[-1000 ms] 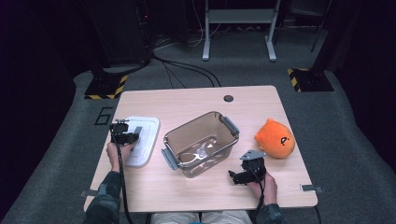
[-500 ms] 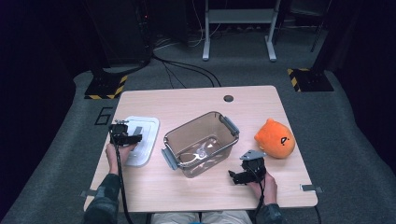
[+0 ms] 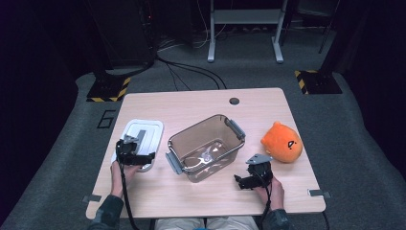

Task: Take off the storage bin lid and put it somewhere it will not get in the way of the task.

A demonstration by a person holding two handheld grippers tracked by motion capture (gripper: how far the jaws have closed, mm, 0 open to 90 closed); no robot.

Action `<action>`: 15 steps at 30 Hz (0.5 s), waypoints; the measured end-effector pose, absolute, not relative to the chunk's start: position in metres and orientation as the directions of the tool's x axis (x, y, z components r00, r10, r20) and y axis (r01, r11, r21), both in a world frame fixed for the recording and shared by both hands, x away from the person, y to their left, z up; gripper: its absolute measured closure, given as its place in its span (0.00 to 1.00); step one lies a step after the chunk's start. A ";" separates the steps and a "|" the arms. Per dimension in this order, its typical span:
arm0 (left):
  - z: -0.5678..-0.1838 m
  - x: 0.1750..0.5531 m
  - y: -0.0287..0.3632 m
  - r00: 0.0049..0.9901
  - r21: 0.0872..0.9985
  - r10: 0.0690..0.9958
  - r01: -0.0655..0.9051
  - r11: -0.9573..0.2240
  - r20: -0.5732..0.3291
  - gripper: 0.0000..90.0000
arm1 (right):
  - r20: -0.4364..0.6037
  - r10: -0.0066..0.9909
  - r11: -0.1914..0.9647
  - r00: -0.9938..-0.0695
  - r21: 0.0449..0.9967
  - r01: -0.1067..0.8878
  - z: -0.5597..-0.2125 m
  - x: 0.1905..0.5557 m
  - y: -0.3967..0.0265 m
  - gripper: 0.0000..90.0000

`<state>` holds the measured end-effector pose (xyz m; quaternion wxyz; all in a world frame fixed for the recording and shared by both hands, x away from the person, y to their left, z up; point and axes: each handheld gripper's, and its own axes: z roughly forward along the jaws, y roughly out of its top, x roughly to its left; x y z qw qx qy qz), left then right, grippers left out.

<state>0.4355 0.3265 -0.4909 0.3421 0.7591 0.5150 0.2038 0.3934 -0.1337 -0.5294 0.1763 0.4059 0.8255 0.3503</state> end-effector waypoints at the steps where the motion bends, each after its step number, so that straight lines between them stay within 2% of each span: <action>1: -0.492 0.430 0.323 0.410 0.737 0.911 0.631 -0.244 -0.049 0.00 | -0.007 0.794 0.425 -0.608 0.722 0.547 -0.529 0.393 -0.134 0.04; 15: -0.512 0.382 0.282 0.568 0.747 0.823 0.548 -0.376 -0.003 0.00 | -0.007 0.795 0.424 -0.607 0.722 0.547 -0.529 0.393 -0.134 0.04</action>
